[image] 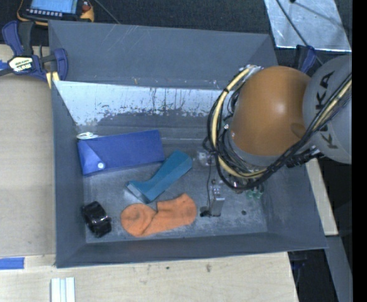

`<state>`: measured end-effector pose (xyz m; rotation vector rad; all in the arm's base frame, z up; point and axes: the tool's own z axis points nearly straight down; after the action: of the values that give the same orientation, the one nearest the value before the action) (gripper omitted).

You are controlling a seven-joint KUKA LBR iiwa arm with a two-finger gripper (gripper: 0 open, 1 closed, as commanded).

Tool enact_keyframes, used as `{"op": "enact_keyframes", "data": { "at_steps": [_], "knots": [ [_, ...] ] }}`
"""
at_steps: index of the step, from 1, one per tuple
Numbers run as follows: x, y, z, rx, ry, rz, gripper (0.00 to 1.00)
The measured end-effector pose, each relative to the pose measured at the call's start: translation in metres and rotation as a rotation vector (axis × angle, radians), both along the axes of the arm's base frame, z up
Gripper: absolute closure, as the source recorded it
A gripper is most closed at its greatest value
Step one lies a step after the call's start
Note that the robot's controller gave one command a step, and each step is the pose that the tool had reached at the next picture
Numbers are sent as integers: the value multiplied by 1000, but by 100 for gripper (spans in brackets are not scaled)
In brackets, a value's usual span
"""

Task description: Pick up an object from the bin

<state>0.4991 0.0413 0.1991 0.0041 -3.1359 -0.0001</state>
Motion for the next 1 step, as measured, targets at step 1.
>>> {"op": "enact_keyframes", "data": {
  "at_steps": [1],
  "knots": [
    [1, 0, 4, 0, -8, -1, 0]
  ]
}}
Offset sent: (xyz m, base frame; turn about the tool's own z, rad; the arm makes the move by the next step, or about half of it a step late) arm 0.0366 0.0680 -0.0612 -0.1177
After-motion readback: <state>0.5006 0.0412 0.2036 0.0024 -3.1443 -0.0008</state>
